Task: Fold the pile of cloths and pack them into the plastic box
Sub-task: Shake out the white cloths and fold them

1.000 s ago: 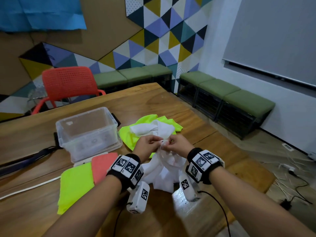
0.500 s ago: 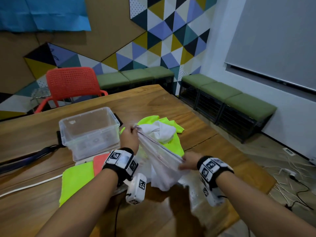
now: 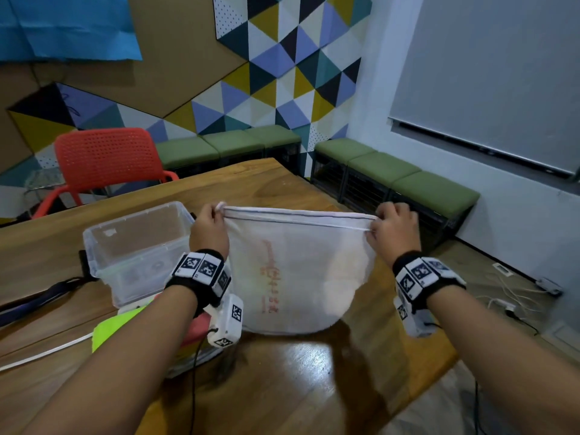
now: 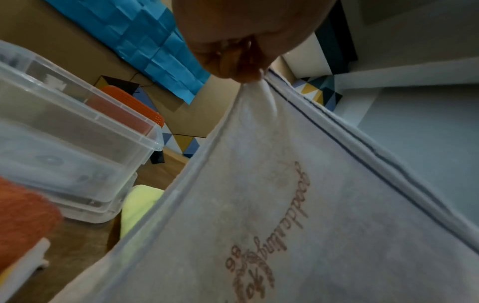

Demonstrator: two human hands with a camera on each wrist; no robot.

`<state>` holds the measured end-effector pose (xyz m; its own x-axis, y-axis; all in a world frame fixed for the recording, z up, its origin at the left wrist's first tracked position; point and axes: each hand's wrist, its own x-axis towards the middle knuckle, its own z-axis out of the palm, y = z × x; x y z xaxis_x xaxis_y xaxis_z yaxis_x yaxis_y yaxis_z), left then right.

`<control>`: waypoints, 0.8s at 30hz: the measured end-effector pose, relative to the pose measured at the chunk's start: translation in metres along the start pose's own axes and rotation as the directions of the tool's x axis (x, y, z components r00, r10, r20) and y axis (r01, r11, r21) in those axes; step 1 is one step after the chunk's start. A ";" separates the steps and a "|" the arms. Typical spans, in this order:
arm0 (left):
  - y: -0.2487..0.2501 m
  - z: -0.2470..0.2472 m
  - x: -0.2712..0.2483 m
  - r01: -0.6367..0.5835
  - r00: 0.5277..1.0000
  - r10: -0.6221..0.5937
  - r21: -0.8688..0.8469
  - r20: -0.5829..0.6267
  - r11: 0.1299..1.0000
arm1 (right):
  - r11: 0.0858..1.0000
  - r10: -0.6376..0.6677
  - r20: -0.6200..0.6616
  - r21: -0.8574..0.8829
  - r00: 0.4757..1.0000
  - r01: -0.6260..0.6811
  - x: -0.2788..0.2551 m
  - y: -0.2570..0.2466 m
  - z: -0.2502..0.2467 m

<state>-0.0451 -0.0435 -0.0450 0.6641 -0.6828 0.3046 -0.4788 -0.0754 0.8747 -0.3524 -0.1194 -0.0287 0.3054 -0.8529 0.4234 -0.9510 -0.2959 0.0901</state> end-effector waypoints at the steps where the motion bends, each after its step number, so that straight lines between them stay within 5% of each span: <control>1: 0.003 0.001 0.002 0.016 1.000 -0.016 -0.058 0.002 0.998 | 0.997 0.074 0.096 -0.032 0.993 -0.071 0.005 0.003 -0.006; 3: 0.006 0.005 0.001 0.041 0.999 -0.037 -0.131 0.029 0.991 | 0.981 0.194 0.266 -0.030 0.944 -0.193 0.010 0.010 -0.017; 4: 0.008 0.006 0.000 0.038 0.999 -0.033 -0.176 0.032 0.984 | 0.970 0.219 0.250 0.048 0.943 -0.238 0.012 0.011 -0.022; 10: 0.015 -0.001 0.000 -0.098 0.994 0.069 -0.376 -0.089 0.922 | 0.805 0.263 -0.055 0.563 0.963 -0.188 0.008 0.014 -0.034; 13: 0.025 -0.009 0.013 -0.133 0.988 0.094 -0.382 -0.119 0.914 | 0.571 0.340 -0.108 0.813 0.934 -0.113 0.019 0.015 -0.035; 20: 0.009 -0.018 0.016 -0.059 0.996 0.049 -0.141 -0.072 0.988 | 0.364 0.227 0.207 0.888 0.952 -0.280 0.028 0.014 -0.005; 24: 0.011 -0.011 0.007 0.000 0.995 -0.025 -0.261 -0.094 0.965 | 0.215 0.185 0.239 0.936 0.953 -0.277 0.023 0.002 -0.002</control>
<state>-0.0392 -0.0410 -0.0287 0.7271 -0.6091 0.3168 -0.3127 0.1170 0.9426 -0.3474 -0.1383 -0.0171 0.1264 -0.9707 0.2043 -0.2440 -0.2301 -0.9421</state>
